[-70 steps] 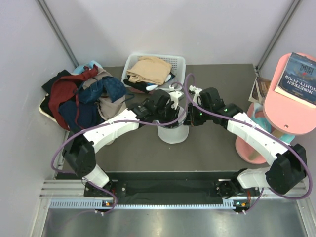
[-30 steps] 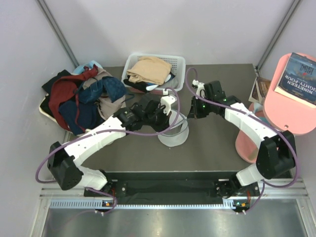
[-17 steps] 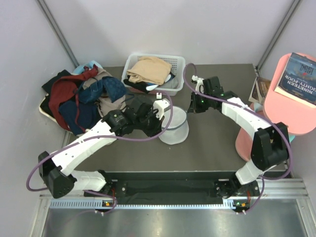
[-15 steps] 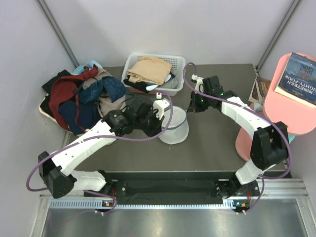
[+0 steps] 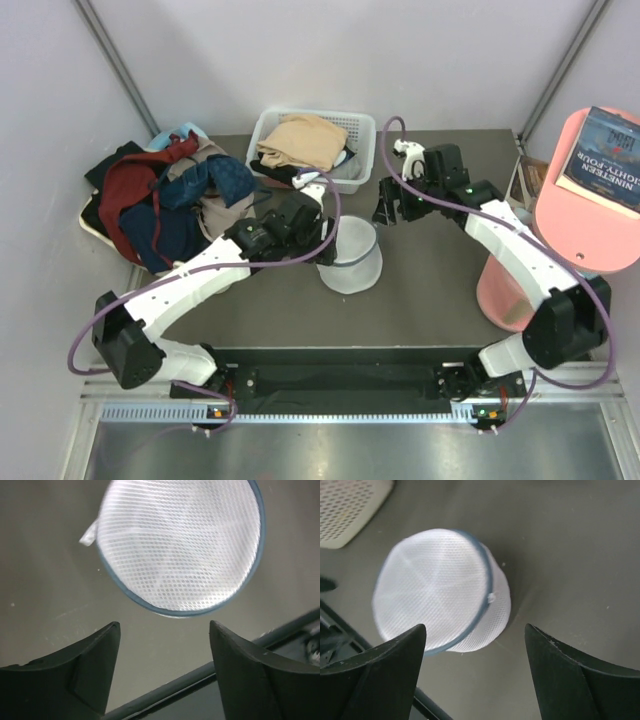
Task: Unzip the laundry bag and remove the bra
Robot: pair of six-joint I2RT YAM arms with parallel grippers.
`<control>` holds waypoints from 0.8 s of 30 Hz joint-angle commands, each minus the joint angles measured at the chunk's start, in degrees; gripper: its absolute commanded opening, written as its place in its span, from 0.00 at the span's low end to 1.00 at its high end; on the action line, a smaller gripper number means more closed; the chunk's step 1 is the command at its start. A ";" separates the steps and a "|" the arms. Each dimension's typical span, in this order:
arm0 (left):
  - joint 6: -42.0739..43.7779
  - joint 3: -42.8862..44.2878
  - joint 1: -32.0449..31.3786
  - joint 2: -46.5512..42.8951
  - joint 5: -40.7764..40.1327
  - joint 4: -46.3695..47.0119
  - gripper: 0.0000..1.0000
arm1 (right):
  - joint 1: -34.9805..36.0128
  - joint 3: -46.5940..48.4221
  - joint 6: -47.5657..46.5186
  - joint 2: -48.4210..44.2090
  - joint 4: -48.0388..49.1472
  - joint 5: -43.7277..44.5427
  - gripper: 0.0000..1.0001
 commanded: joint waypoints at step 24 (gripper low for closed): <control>-21.17 1.28 6.00 -11.38 -2.79 1.06 0.91 | 19.70 -2.70 -12.58 3.07 7.62 1.83 0.73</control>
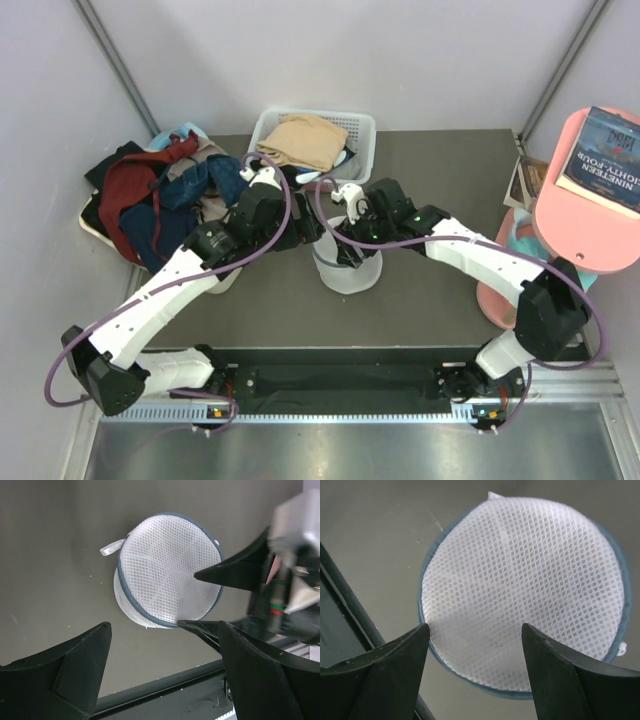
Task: Unzip the laundry bag and remove the bra
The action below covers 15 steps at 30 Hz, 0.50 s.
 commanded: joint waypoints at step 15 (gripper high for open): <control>-0.52 -0.41 0.50 -3.52 -0.83 0.97 0.92 | 2.36 1.91 0.21 4.51 -0.61 0.84 0.10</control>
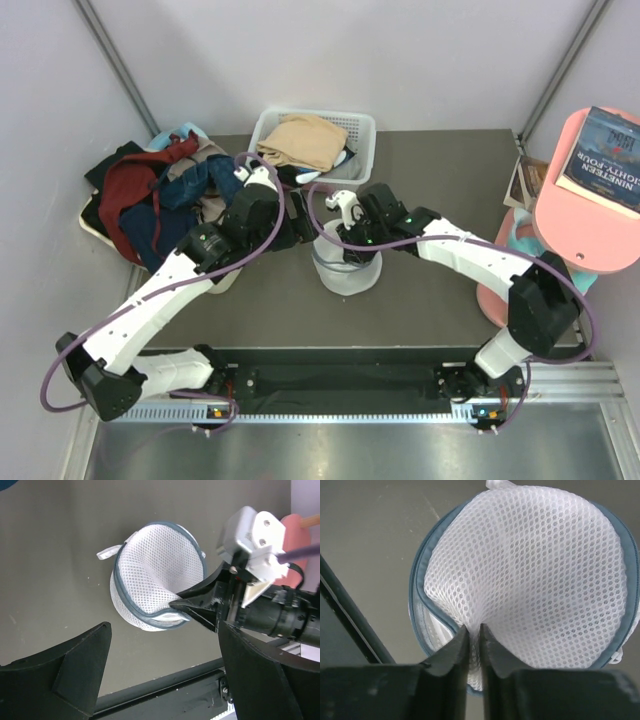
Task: Unzip the laundry bag and remove the bra
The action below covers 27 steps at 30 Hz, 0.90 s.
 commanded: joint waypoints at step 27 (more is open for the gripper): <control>2.05 -7.95 0.30 15.89 6.86 12.80 0.86 | -11.87 5.67 25.12 -6.02 4.72 -16.86 0.00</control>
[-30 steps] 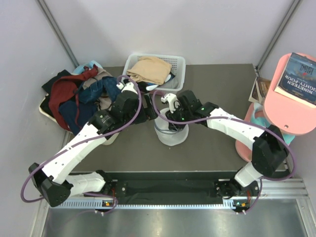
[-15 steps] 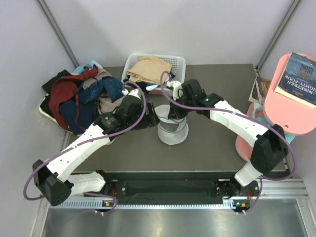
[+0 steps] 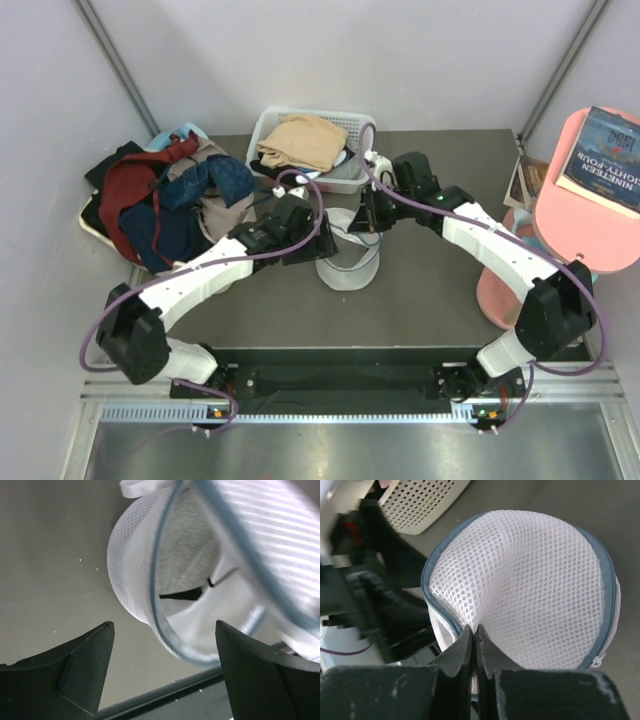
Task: Unzip the laundry bag and remove the bra
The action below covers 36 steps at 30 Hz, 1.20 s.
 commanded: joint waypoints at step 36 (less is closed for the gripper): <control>5.49 2.71 0.24 9.78 2.09 6.38 0.00 | -17.89 14.26 -3.75 -9.06 -10.77 13.84 0.84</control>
